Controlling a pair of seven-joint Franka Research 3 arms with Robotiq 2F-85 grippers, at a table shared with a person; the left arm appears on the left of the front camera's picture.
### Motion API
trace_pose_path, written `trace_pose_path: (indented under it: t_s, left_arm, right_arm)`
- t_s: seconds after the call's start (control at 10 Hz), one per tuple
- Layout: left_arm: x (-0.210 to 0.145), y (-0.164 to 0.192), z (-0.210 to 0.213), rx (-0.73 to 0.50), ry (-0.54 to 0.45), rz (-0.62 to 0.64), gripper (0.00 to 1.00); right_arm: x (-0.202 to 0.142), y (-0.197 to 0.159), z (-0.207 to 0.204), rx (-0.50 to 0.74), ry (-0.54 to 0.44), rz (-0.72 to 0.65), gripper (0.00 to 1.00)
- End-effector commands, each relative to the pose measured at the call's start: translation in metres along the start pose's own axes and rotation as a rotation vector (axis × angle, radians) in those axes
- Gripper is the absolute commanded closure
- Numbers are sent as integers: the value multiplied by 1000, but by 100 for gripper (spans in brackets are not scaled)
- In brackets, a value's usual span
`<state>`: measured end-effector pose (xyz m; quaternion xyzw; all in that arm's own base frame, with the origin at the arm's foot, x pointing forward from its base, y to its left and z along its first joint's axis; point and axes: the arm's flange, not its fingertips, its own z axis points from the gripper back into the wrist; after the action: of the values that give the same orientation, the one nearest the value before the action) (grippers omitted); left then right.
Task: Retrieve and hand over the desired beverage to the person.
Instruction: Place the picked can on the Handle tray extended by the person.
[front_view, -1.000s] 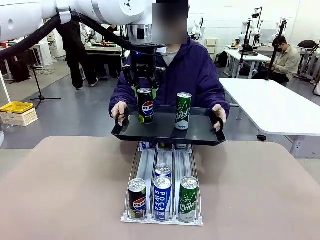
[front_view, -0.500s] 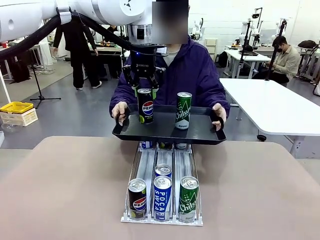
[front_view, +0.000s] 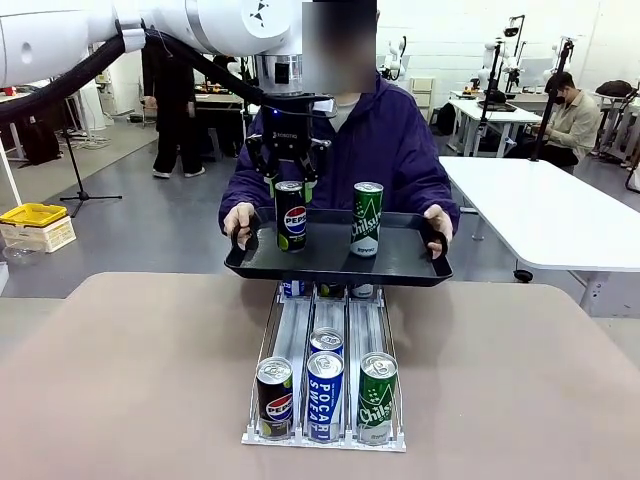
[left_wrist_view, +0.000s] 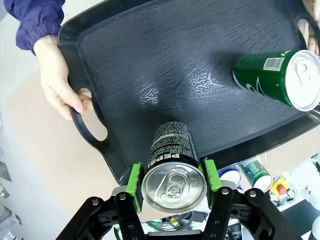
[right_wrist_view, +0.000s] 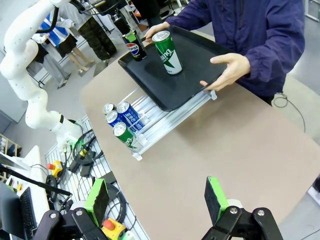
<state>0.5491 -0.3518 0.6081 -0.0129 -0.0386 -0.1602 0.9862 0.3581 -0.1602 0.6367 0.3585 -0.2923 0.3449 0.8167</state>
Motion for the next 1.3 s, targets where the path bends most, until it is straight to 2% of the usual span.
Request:
trace_pose_path:
  t_s: [0.0,0.5,0.6,1.2]
  left_arm:
    - [5,4,-5,15,11,-26,42]
    - [8,1,-20,39,25,-47,42]
    - [8,0,-20,36,25,-56,2]
    - [7,1,-17,35,30,-63,0]
  right_arm:
    - [2,-1,-1,18,-30,14,0]
    - [2,-1,-1,18,-30,14,0]
    - [2,-1,-1,18,-30,14,0]
    - [2,-1,-1,18,-30,14,0]
